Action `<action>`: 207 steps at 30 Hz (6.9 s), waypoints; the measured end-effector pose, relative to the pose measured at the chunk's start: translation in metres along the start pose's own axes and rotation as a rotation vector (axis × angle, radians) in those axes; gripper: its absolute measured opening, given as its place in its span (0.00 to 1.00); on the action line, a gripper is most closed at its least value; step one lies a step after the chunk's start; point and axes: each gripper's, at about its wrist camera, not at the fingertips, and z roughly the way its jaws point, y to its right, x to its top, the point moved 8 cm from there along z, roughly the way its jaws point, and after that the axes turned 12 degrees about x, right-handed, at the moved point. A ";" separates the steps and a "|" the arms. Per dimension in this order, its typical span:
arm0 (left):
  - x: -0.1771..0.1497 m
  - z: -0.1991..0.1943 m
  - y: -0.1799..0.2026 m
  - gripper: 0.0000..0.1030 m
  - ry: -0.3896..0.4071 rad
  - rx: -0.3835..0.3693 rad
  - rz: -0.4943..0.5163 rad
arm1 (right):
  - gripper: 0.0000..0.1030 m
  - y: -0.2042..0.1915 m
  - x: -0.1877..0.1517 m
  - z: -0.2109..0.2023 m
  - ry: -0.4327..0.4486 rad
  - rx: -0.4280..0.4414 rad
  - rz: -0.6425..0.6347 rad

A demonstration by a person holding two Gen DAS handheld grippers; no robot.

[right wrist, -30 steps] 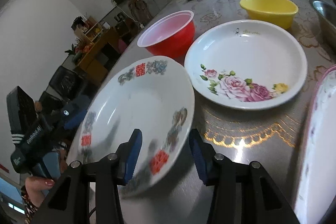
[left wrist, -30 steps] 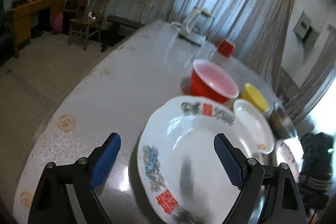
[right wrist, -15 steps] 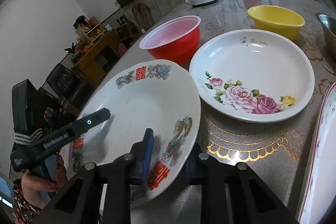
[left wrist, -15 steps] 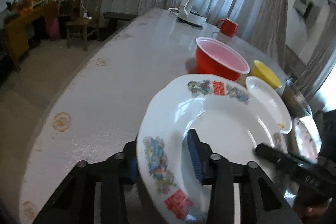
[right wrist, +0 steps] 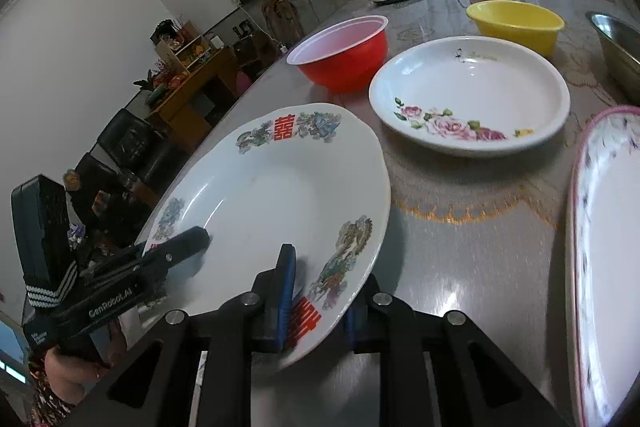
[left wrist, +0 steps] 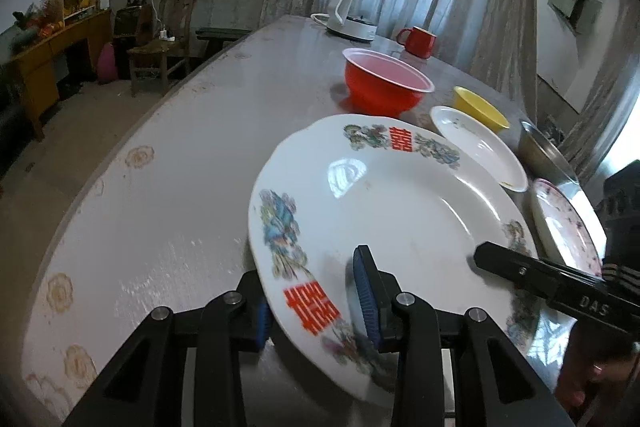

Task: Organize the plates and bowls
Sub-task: 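Lift the red-print plate with the right gripper and carry it onto the pink-rimmed floral plate, then lower the red-print plate onto the floral plate and open the right gripper, then move the right gripper to the white rose-print plate and grasp its rim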

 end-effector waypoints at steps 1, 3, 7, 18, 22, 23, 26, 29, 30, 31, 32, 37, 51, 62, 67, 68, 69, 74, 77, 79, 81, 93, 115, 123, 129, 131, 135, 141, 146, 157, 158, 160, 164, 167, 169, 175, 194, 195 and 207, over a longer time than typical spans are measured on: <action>0.001 0.000 0.000 0.36 -0.002 -0.013 -0.003 | 0.19 0.000 -0.001 -0.001 0.007 0.006 0.000; 0.003 0.001 -0.002 0.38 -0.005 -0.015 -0.007 | 0.19 0.003 0.000 -0.002 0.023 0.017 0.006; 0.015 0.012 -0.003 0.38 0.001 -0.004 -0.002 | 0.19 0.004 -0.002 -0.003 0.038 0.024 0.004; 0.007 0.004 0.008 0.39 0.094 0.039 0.128 | 0.17 0.005 -0.008 -0.010 0.053 0.068 0.037; -0.002 -0.007 0.017 0.39 0.131 0.046 0.173 | 0.18 0.010 -0.008 -0.016 0.070 0.060 0.047; -0.004 -0.009 0.017 0.39 0.136 0.046 0.173 | 0.18 0.008 -0.009 -0.017 0.068 0.050 0.030; -0.011 -0.013 0.017 0.39 0.139 0.039 0.156 | 0.20 0.002 -0.014 -0.021 0.048 0.027 -0.027; -0.017 -0.016 0.021 0.39 0.145 0.031 0.154 | 0.20 -0.001 -0.019 -0.028 0.049 0.010 -0.057; -0.019 -0.018 0.023 0.39 0.144 0.026 0.149 | 0.20 -0.001 -0.020 -0.031 0.048 0.005 -0.065; -0.021 -0.019 0.026 0.39 0.145 0.023 0.149 | 0.20 -0.001 -0.022 -0.035 0.049 -0.004 -0.077; -0.022 -0.020 0.028 0.39 0.147 0.019 0.148 | 0.20 -0.001 -0.023 -0.037 0.050 -0.011 -0.085; -0.026 -0.027 0.042 0.39 0.173 0.004 0.146 | 0.21 0.001 -0.028 -0.052 0.068 -0.043 -0.110; -0.012 -0.065 0.096 0.39 0.262 -0.060 0.195 | 0.21 -0.001 -0.026 -0.115 0.172 -0.099 -0.121; -0.008 -0.073 0.178 0.39 0.260 -0.169 0.282 | 0.21 0.035 -0.029 -0.189 0.274 -0.195 -0.048; -0.013 -0.068 0.218 0.39 0.230 -0.213 0.319 | 0.21 0.060 -0.034 -0.216 0.304 -0.248 -0.005; -0.014 -0.066 0.226 0.39 0.219 -0.223 0.328 | 0.21 0.066 -0.035 -0.221 0.307 -0.256 0.005; -0.015 -0.063 0.232 0.39 0.207 -0.230 0.334 | 0.21 0.071 -0.035 -0.225 0.308 -0.263 0.018; -0.023 -0.050 0.259 0.39 0.156 -0.244 0.360 | 0.21 0.098 -0.040 -0.240 0.291 -0.301 0.078; -0.025 -0.042 0.271 0.39 0.131 -0.243 0.375 | 0.21 0.108 -0.042 -0.245 0.280 -0.313 0.105; -0.027 -0.035 0.278 0.39 0.104 -0.234 0.387 | 0.21 0.116 -0.043 -0.247 0.269 -0.316 0.133; -0.026 -0.029 0.282 0.40 0.087 -0.229 0.395 | 0.21 0.124 -0.045 -0.247 0.256 -0.326 0.159; -0.028 -0.017 0.290 0.41 0.030 -0.157 0.401 | 0.22 0.145 -0.042 -0.245 0.222 -0.347 0.236; -0.042 -0.037 0.268 0.46 0.021 -0.092 0.394 | 0.29 0.147 -0.032 -0.227 0.132 -0.503 0.136; -0.043 -0.035 0.263 0.46 0.025 -0.088 0.388 | 0.30 0.135 -0.041 -0.237 0.152 -0.466 0.147; -0.046 -0.039 0.270 0.47 0.068 -0.068 0.437 | 0.30 0.137 -0.046 -0.251 0.171 -0.503 0.147; -0.045 -0.038 0.271 0.47 0.070 -0.065 0.432 | 0.30 0.137 -0.047 -0.254 0.177 -0.487 0.165; -0.043 -0.034 0.275 0.47 0.068 -0.045 0.450 | 0.30 0.139 -0.049 -0.253 0.175 -0.489 0.166; -0.037 -0.025 0.280 0.46 0.100 0.005 0.487 | 0.24 0.141 -0.045 -0.250 0.187 -0.523 0.118; -0.032 -0.019 0.281 0.46 0.112 0.009 0.488 | 0.24 0.148 -0.038 -0.250 0.201 -0.558 0.115; -0.037 -0.048 0.263 0.42 0.136 -0.085 0.442 | 0.25 0.139 -0.047 -0.260 0.274 -0.461 0.179; -0.039 -0.049 0.263 0.33 0.129 -0.092 0.452 | 0.23 0.136 -0.048 -0.260 0.266 -0.473 0.158; -0.040 -0.053 0.261 0.30 0.132 -0.111 0.439 | 0.21 0.128 -0.052 -0.259 0.240 -0.491 0.120; -0.040 -0.051 0.262 0.30 0.140 -0.106 0.433 | 0.14 0.127 -0.056 -0.259 0.238 -0.514 0.104; -0.036 -0.047 0.263 0.29 0.147 -0.102 0.422 | 0.13 0.130 -0.054 -0.259 0.244 -0.520 0.102; -0.034 -0.045 0.264 0.29 0.146 -0.101 0.419 | 0.13 0.131 -0.052 -0.258 0.247 -0.523 0.101; -0.036 -0.046 0.261 0.41 0.112 -0.127 0.399 | 0.18 0.133 -0.051 -0.256 0.244 -0.500 0.128; -0.008 -0.027 0.144 0.91 -0.008 -0.006 0.018 | 0.39 0.084 -0.008 -0.236 0.227 -0.386 0.019; -0.007 -0.025 0.139 0.91 -0.017 0.003 0.000 | 0.39 0.082 -0.004 -0.231 0.210 -0.381 0.007; -0.008 -0.012 0.103 0.93 -0.044 0.025 -0.075 | 0.39 0.097 0.103 -0.119 -0.060 -0.323 -0.070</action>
